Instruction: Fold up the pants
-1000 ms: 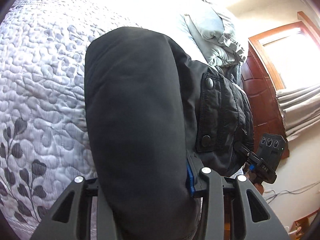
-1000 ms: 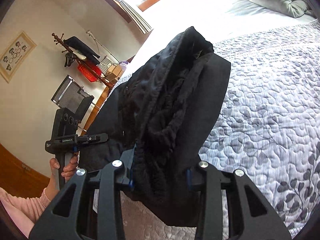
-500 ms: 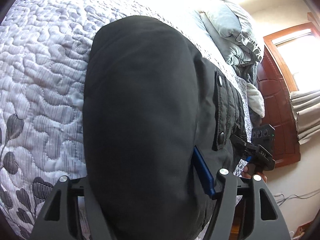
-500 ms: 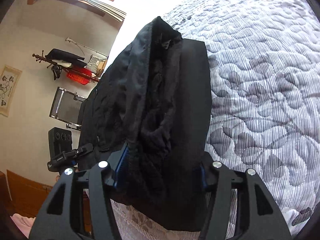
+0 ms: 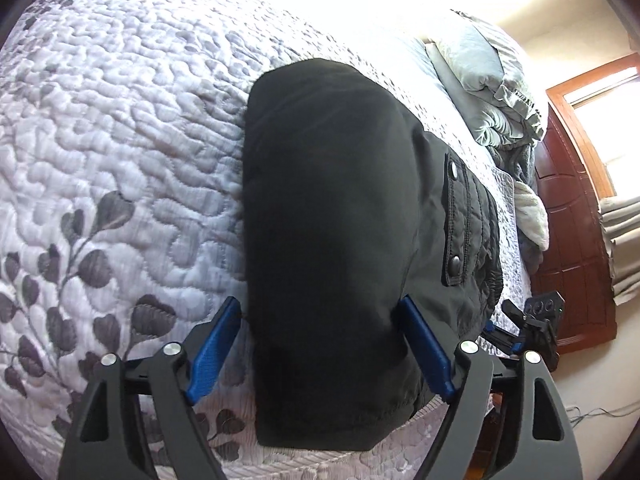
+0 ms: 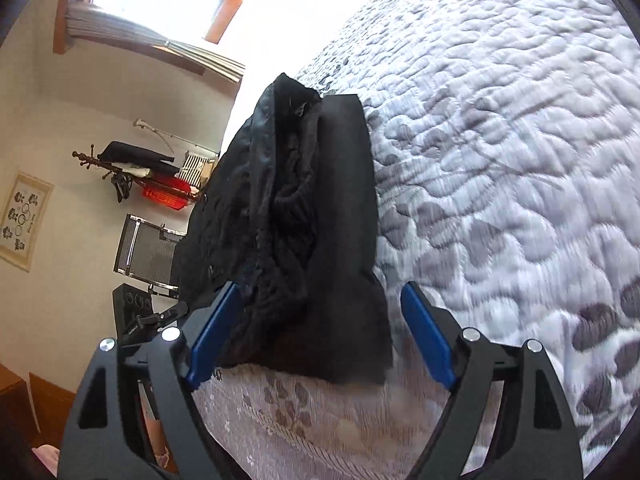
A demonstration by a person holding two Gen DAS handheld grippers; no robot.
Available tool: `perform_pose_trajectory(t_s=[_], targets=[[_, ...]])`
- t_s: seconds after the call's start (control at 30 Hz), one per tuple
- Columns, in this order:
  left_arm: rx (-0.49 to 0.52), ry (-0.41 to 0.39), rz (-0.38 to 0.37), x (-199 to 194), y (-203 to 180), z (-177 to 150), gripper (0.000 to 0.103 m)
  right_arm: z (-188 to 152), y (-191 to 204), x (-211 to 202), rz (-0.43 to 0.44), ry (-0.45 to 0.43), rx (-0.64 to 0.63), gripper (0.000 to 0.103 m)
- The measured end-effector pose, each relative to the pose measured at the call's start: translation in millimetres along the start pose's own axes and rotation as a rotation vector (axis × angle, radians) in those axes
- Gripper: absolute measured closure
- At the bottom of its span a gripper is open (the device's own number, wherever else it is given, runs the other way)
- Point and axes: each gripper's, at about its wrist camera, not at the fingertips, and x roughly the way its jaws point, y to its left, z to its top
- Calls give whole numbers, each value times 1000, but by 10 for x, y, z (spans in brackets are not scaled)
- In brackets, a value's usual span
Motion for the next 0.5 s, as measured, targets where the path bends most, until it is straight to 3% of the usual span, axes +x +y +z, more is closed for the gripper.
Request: perform_pose_trajectory(t_s=[0.1, 0.17, 0.27, 0.33, 0.4, 0.5], targets=[[13, -37, 93, -177, -15, -136, 11, -233, 10, -238, -64, -40, -5, 21], [32, -77, 163, -311, -42, -255, 11, -389, 90, -367, -139, -66, -26, 21], [99, -110, 324, -420, -141, -448, 11, -620, 337, -434, -326, -100, -91, 15], [145, -121, 388, -444, -239, -558, 9, -760, 534, -436, -483, -120, -150, 14], [195, -131, 434, -468, -347, -694, 6, -876, 785, -343, -580, -121, -196, 12], [241, -153, 471, -524, -503, -871, 4, -1042, 1013, -280, -599, -111, -236, 11]])
